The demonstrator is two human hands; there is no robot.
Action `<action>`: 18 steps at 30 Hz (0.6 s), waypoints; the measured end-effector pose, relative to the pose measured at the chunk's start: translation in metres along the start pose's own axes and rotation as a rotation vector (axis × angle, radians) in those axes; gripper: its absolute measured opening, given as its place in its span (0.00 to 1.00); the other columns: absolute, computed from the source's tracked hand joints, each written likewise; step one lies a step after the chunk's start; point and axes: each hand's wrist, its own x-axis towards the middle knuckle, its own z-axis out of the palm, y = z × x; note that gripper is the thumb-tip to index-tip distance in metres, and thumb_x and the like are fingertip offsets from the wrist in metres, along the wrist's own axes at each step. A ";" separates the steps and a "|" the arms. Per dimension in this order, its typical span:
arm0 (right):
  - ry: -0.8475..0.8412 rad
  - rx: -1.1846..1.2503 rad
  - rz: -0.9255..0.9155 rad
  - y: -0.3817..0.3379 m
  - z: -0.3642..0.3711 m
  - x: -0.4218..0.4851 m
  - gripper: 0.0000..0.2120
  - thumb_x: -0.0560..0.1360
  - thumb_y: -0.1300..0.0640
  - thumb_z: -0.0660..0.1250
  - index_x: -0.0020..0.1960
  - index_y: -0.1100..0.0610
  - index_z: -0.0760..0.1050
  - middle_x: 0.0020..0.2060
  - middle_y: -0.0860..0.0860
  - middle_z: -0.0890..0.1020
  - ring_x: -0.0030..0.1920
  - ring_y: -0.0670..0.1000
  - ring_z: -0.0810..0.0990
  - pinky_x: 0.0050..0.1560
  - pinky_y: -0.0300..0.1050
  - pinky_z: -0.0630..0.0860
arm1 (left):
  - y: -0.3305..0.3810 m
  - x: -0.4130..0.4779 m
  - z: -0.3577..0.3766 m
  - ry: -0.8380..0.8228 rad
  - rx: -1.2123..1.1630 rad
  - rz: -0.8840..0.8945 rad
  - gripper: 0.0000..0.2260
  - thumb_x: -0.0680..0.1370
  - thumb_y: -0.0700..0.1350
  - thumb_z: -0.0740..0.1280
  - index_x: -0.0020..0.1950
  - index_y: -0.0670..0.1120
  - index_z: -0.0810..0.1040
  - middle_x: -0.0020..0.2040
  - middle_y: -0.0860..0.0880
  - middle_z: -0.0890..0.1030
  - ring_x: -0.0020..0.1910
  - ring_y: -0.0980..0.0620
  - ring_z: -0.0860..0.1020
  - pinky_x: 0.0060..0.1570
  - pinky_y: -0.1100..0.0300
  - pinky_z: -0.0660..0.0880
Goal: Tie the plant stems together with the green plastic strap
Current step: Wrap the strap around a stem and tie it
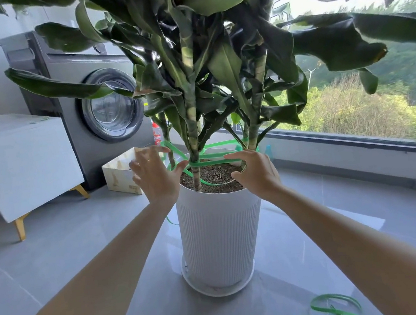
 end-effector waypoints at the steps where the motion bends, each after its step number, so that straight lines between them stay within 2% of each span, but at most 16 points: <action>1: 0.002 0.008 0.008 0.000 0.001 0.000 0.24 0.68 0.62 0.69 0.60 0.42 0.78 0.59 0.47 0.81 0.52 0.54 0.80 0.48 0.43 0.74 | 0.000 0.000 0.000 -0.018 -0.024 0.000 0.12 0.69 0.54 0.74 0.50 0.54 0.80 0.57 0.50 0.78 0.60 0.45 0.71 0.54 0.55 0.65; 3: 0.006 0.026 0.026 0.000 0.003 0.001 0.23 0.68 0.61 0.69 0.59 0.41 0.78 0.55 0.47 0.82 0.52 0.55 0.80 0.49 0.45 0.75 | 0.002 -0.002 0.001 -0.087 -0.142 -0.026 0.06 0.71 0.51 0.73 0.46 0.54 0.84 0.49 0.51 0.83 0.52 0.48 0.78 0.47 0.59 0.71; 5: 0.011 0.033 0.036 0.000 0.004 0.001 0.23 0.68 0.60 0.70 0.59 0.40 0.78 0.57 0.46 0.82 0.52 0.55 0.79 0.50 0.46 0.76 | 0.004 -0.003 0.001 -0.142 -0.259 -0.078 0.05 0.73 0.48 0.73 0.47 0.51 0.85 0.45 0.50 0.85 0.46 0.51 0.82 0.46 0.60 0.75; 8: 0.011 0.044 0.040 0.000 0.005 0.001 0.23 0.68 0.60 0.69 0.59 0.40 0.78 0.57 0.45 0.81 0.52 0.56 0.79 0.48 0.47 0.76 | 0.003 -0.002 0.003 -0.218 -0.411 -0.086 0.08 0.73 0.41 0.72 0.51 0.43 0.84 0.46 0.44 0.85 0.47 0.51 0.82 0.48 0.65 0.74; 11: 0.014 0.054 0.040 0.001 0.005 0.001 0.23 0.67 0.61 0.68 0.58 0.41 0.78 0.56 0.46 0.82 0.52 0.56 0.79 0.48 0.47 0.76 | 0.003 -0.001 0.004 -0.270 -0.473 -0.110 0.09 0.74 0.38 0.71 0.53 0.40 0.83 0.50 0.42 0.84 0.48 0.54 0.80 0.49 0.70 0.72; 15: 0.028 0.083 0.048 0.001 0.006 0.001 0.23 0.67 0.63 0.69 0.58 0.43 0.79 0.54 0.48 0.83 0.47 0.53 0.79 0.51 0.49 0.78 | 0.008 -0.001 0.002 -0.355 -0.550 -0.180 0.10 0.76 0.37 0.68 0.57 0.41 0.81 0.54 0.44 0.82 0.55 0.50 0.79 0.56 0.62 0.73; 18: 0.027 0.100 0.059 0.001 0.006 0.001 0.23 0.67 0.63 0.69 0.58 0.43 0.79 0.52 0.49 0.84 0.40 0.51 0.80 0.47 0.50 0.80 | 0.011 -0.002 -0.003 -0.425 -0.585 -0.179 0.11 0.77 0.37 0.66 0.59 0.42 0.80 0.54 0.48 0.81 0.53 0.55 0.76 0.57 0.64 0.69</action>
